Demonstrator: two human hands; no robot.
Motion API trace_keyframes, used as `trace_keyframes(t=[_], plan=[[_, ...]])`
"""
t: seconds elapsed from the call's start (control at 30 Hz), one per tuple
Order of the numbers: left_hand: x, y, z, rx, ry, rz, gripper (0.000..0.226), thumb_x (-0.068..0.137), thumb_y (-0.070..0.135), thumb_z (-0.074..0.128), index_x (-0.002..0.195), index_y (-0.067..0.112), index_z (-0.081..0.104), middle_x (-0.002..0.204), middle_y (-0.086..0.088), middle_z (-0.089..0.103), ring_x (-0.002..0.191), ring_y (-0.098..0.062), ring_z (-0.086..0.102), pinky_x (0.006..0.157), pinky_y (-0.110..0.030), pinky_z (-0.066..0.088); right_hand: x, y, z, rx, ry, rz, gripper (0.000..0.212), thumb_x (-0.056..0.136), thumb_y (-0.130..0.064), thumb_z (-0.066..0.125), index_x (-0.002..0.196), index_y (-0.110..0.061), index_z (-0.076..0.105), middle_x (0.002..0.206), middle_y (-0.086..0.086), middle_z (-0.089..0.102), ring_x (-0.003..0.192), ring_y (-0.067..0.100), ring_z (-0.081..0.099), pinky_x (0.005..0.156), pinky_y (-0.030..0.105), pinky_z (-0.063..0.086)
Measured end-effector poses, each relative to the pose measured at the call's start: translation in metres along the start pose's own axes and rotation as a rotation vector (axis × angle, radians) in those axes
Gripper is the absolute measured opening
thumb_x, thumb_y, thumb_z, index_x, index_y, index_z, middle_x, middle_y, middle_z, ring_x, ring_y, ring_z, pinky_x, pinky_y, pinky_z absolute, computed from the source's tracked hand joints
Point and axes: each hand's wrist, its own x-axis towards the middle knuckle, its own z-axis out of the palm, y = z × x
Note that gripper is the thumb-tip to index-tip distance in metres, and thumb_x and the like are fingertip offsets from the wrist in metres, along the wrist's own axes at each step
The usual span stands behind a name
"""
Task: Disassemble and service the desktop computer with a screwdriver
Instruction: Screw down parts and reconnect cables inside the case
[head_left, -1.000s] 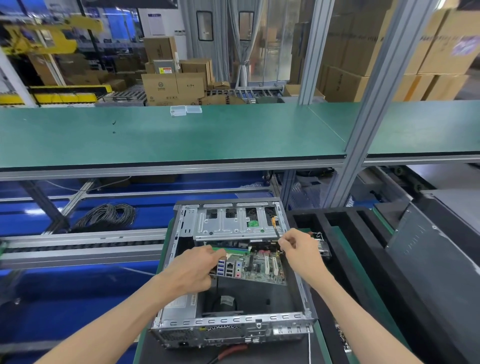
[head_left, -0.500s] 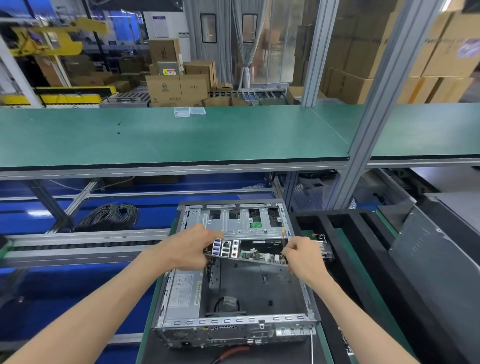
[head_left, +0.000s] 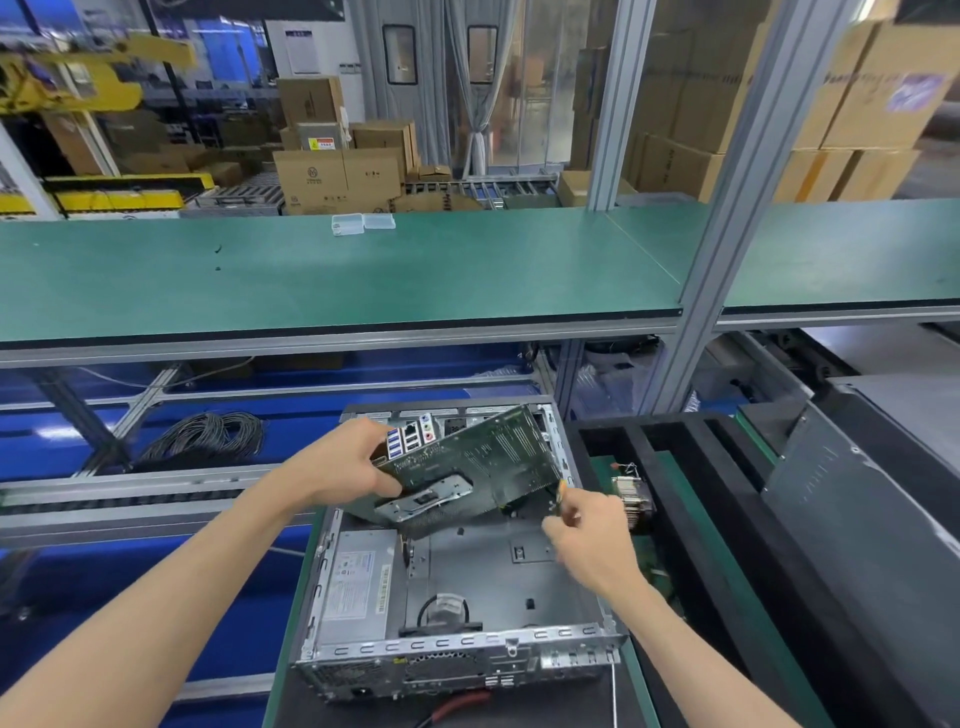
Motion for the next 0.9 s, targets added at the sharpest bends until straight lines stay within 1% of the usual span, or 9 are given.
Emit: trace_keyframes(t=[0.07,0.27,0.4,0.47,0.6,0.67,0.77,0.8,0.9], plan=[[0.0,0.001,-0.006,-0.012,-0.001,-0.015,0.021,0.076,0.011,0.081,0.078,0.013,0.06,0.063,0.007,0.064,0.05,-0.002,0.052,0.048,-0.017,0.038,-0.002,-0.001,0.005,-0.098,-0.08,-0.071,0.031,0.072,-0.017,0.065,0.055,-0.019,0.04,0.05,0.0,0.046,0.051,0.017,0.039,0.052,0.032,0.034],[-0.004,0.006,-0.021,-0.134,-0.004,-0.018,0.017,0.077,0.013,0.08,0.084,0.015,0.064,0.078,0.001,0.073,0.064,-0.009,0.066,0.066,-0.031,0.048,-0.005,-0.011,0.023,-0.401,-0.305,-0.186,0.02,0.077,-0.035,0.053,0.066,-0.022,0.041,0.067,-0.005,0.055,0.067,0.02,0.055,0.057,0.03,0.041],[-0.004,0.008,-0.024,-0.222,0.04,-0.005,0.026,0.069,0.024,0.08,0.088,0.013,0.067,0.085,-0.005,0.075,0.078,-0.027,0.071,0.081,-0.042,0.052,-0.004,-0.01,0.039,-0.46,-0.421,-0.203,0.017,0.091,-0.035,0.057,0.093,-0.024,0.07,0.1,0.001,0.07,0.093,0.024,0.064,0.075,0.033,0.053],[-0.003,0.009,-0.023,-0.245,0.07,0.007,0.025,0.068,0.026,0.08,0.088,0.017,0.068,0.087,-0.004,0.075,0.082,-0.027,0.07,0.086,-0.045,0.051,-0.003,-0.008,0.044,-0.414,-0.437,-0.175,0.022,0.094,-0.034,0.06,0.108,-0.024,0.073,0.112,0.0,0.069,0.097,0.021,0.066,0.083,0.035,0.055],[-0.003,0.012,-0.02,-0.244,0.15,0.058,0.025,0.07,0.029,0.08,0.089,0.018,0.068,0.088,-0.005,0.074,0.083,-0.028,0.068,0.089,-0.049,0.05,0.004,-0.019,0.04,0.069,-0.33,0.025,0.026,0.099,-0.026,0.061,0.121,-0.015,0.067,0.116,0.003,0.071,0.093,0.012,0.07,0.087,0.034,0.058],[-0.004,0.016,-0.017,-0.241,0.184,0.104,0.023,0.071,0.029,0.079,0.088,0.018,0.067,0.086,-0.004,0.074,0.08,-0.028,0.068,0.086,-0.049,0.052,0.009,-0.03,0.03,0.506,-0.213,0.21,0.024,0.104,-0.024,0.054,0.12,-0.01,0.063,0.118,0.01,0.071,0.089,0.02,0.074,0.084,0.039,0.06],[-0.006,0.023,-0.012,-0.202,0.243,0.19,0.017,0.078,0.022,0.078,0.09,0.017,0.066,0.085,-0.003,0.073,0.079,-0.028,0.068,0.082,-0.048,0.054,0.016,-0.041,0.006,1.138,-0.035,0.423,0.039,0.106,-0.038,0.046,0.127,-0.006,0.055,0.115,0.019,0.071,0.093,0.038,0.074,0.082,0.046,0.059],[-0.006,0.026,-0.011,-0.171,0.267,0.242,0.015,0.079,0.019,0.078,0.089,0.018,0.066,0.083,-0.001,0.072,0.075,-0.025,0.066,0.078,-0.045,0.054,0.019,-0.042,-0.003,1.294,-0.012,0.445,0.047,0.104,-0.046,0.045,0.131,-0.007,0.051,0.119,0.023,0.068,0.097,0.043,0.072,0.083,0.05,0.057],[-0.006,0.042,-0.009,-0.026,0.33,0.453,0.028,0.082,0.008,0.076,0.084,0.031,0.06,0.073,0.014,0.064,0.064,-0.008,0.059,0.06,-0.015,0.044,0.026,-0.043,-0.029,1.612,-0.054,0.468,0.067,0.093,-0.064,0.051,0.141,-0.018,0.043,0.133,0.029,0.057,0.106,0.056,0.064,0.085,0.059,0.055]])
